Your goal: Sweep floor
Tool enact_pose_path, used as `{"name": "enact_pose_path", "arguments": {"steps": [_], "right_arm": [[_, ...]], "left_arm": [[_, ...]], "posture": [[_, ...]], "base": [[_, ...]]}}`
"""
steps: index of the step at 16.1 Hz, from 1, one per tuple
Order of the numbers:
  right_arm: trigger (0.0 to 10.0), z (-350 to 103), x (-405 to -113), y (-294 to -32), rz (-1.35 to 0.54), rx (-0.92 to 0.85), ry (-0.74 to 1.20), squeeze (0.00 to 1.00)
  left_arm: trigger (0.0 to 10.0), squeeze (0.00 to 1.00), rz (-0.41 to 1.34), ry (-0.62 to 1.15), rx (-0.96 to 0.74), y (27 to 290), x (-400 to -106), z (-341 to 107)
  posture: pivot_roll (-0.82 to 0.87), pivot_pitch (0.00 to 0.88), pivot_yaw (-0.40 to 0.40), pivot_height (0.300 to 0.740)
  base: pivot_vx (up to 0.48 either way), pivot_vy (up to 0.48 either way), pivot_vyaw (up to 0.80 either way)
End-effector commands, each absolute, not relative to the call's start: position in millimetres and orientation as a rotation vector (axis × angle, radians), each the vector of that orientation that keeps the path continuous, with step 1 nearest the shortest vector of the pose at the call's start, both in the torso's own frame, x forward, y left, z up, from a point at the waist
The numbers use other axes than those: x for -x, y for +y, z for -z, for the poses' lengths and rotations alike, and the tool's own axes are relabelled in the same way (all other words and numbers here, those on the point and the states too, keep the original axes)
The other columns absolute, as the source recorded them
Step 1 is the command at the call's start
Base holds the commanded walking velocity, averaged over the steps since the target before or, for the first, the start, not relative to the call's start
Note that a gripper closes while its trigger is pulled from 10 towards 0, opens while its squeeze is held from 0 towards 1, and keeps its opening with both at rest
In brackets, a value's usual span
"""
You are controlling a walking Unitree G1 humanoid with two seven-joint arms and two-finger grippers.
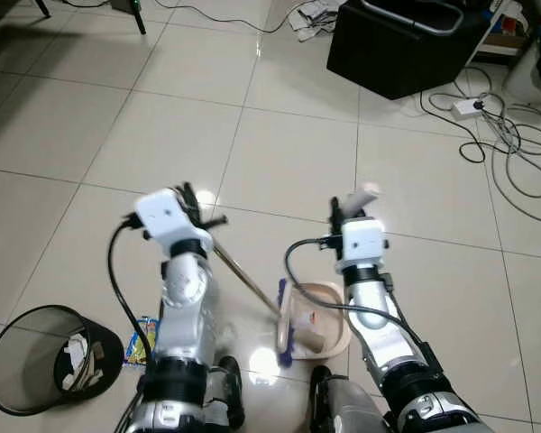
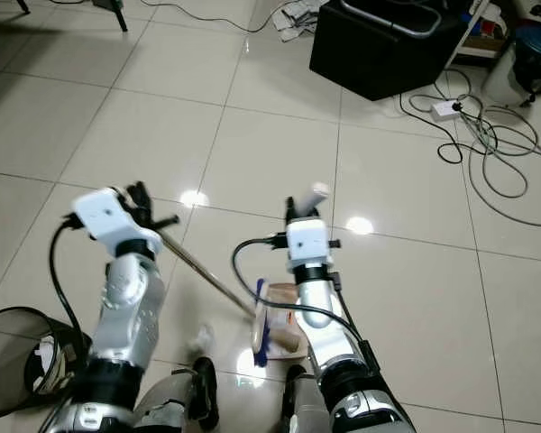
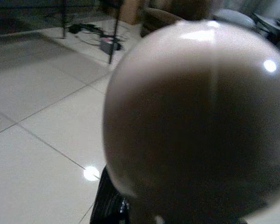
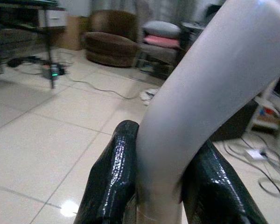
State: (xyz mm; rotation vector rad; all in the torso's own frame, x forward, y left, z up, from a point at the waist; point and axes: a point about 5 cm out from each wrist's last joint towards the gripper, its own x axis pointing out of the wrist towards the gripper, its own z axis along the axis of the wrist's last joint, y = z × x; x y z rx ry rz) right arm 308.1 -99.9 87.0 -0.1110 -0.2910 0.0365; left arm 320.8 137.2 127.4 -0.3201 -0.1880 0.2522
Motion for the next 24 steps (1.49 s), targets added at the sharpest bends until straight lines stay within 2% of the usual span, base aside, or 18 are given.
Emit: {"name": "enact_pose_path", "arguments": {"steps": [1,2,5,7,9,12,15,17,18,20,24], "right_arm": [[10.0,-73.5,-303.4,-106.0,0.012,0.064,-0.216,0.00],[10.0,-73.0,-303.4,-108.1,0.022,0.058,-0.213,0.00],[10.0,-70.4,-302.4,-117.4,0.040,0.050,-0.202,0.00],[10.0,-70.6,-303.5,-124.3,0.055,0.046,-0.200,0.00],[10.0,-73.1,-305.4,-129.6,0.070,0.039,-0.207,0.00],[10.0,-85.5,-309.1,-147.8,0.119,0.011,-0.255,0.00],[10.0,-94.2,-310.2,-160.1,0.159,0.003,-0.269,0.00],[10.0,-118.3,-313.8,-167.7,0.164,-0.066,-0.313,0.00],[10.0,-124.0,-315.0,-167.6,0.154,-0.078,-0.324,0.00],[10.0,-162.8,-320.0,-166.4,0.088,-0.087,-0.361,0.00],[10.0,-240.2,-319.1,-155.3,-0.015,-0.080,-0.486,0.00]], "left_arm": [[10.0,0.00,-0.279,-0.179,0.425,135.3,-322.8,-129.0],[10.0,0.00,-0.274,-0.188,0.444,135.5,-324.1,-132.1],[10.0,0.00,-0.116,-0.203,0.477,130.3,-332.1,-145.0],[10.0,0.00,0.031,-0.196,0.388,124.7,-333.4,-149.3],[10.0,0.00,0.098,-0.232,0.296,127.8,-333.2,-157.2],[10.0,0.00,0.122,-0.386,0.155,163.2,-339.4,-198.7],[10.0,0.00,0.065,-0.440,0.118,191.9,-343.6,-221.8],[10.0,0.00,0.036,-0.430,0.028,211.7,-341.0,-230.2],[10.0,0.00,0.036,-0.420,0.013,214.1,-339.9,-229.7],[10.0,0.00,0.042,-0.349,-0.079,219.0,-329.9,-217.3],[10.0,0.00,0.005,-0.245,-0.120,223.0,-304.5,-190.8]], "posture": [[0.02,0.284,0.000,0.740],[0.02,0.282,0.000,0.740],[0.02,0.257,0.002,0.740],[0.02,0.241,0.005,0.740],[0.03,0.226,0.008,0.740],[0.03,0.193,0.011,0.740],[0.03,0.163,0.020,0.740],[0.03,0.142,0.028,0.740],[0.03,0.139,0.029,0.740],[0.02,0.117,0.030,0.740],[0.02,0.096,0.029,0.740]], "base": [[0.000,0.000,0.00],[0.000,0.000,0.00],[0.000,0.000,0.00],[0.000,0.000,0.00],[0.000,0.000,0.00],[0.000,0.000,0.00],[0.000,0.000,0.00],[0.000,0.000,0.00],[0.000,0.000,0.00],[0.000,0.000,0.00],[0.000,0.000,0.20]]}}
